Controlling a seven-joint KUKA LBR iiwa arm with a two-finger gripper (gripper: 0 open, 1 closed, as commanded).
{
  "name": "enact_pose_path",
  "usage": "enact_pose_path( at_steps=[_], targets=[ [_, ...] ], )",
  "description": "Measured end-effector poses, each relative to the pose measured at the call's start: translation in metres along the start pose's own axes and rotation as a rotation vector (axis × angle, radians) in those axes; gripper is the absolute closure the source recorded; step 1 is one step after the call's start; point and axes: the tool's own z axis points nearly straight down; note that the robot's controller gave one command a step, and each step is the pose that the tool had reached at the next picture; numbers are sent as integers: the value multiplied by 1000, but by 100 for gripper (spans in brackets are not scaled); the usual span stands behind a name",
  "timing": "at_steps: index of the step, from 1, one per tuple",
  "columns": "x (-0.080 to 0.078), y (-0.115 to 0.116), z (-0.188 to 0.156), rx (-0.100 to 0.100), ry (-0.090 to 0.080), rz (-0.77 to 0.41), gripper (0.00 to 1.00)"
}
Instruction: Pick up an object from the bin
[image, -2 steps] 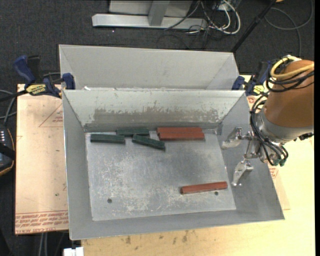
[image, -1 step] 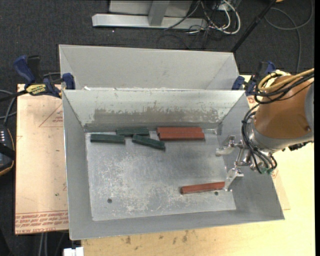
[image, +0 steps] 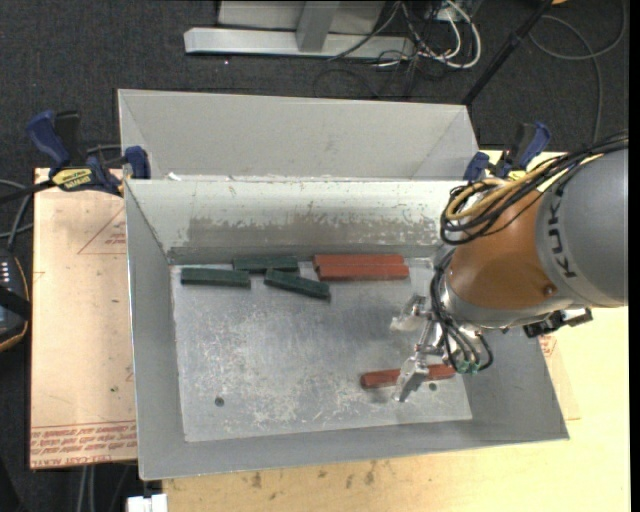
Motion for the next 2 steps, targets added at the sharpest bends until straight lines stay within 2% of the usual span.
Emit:
enact_pose_path(
  at_steps=[1, 2],
  targets=[
    [-7, -21, 30, -5, -13, -198, 100],
    [-7, -21, 30, -5, -13, -198, 100]
  ],
)
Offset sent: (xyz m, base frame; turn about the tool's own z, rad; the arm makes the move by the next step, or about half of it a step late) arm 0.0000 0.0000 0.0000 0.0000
